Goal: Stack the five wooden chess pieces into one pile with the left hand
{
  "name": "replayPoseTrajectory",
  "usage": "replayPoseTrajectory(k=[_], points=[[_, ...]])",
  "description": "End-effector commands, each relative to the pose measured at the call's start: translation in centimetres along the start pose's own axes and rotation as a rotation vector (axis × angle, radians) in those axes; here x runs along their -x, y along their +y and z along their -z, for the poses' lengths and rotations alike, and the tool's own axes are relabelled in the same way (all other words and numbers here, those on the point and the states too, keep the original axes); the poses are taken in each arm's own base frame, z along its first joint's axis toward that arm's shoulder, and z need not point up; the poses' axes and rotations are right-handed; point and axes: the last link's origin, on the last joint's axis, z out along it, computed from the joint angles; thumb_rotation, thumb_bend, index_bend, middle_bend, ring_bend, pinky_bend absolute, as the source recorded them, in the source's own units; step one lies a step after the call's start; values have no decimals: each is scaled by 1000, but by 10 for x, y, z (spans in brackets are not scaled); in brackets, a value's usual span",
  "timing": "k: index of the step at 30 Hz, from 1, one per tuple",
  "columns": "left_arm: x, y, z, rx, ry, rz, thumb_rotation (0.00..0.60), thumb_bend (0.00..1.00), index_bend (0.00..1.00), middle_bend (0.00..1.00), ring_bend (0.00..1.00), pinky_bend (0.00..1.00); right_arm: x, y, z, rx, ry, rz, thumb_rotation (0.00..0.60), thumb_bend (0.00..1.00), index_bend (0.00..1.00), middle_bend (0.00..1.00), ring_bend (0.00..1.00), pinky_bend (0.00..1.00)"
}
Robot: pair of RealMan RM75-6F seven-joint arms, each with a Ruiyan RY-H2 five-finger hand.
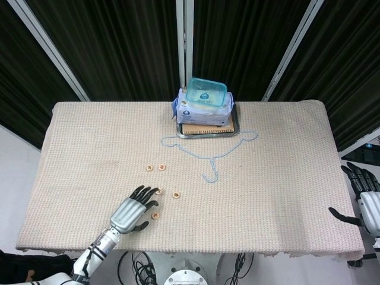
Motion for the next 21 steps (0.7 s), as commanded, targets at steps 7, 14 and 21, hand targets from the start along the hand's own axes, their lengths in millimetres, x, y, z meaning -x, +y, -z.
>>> replayPoseTrajectory(k=[7, 14, 21], points=[[6, -1, -6, -4, 12, -1, 600, 283, 412, 37, 0, 0, 0, 1, -1, 5, 0, -2, 600, 92, 0, 0, 0, 0], [9, 0, -9, 6, 8, 22, 600, 283, 425, 50, 0, 0, 0, 2, -1, 7, -2, -2, 600, 91, 0, 0, 0, 0], [11, 1, -13, 13, 11, 26, 600, 282, 432, 50, 0, 0, -1, 3, -2, 10, -1, -2, 600, 92, 0, 0, 0, 0]])
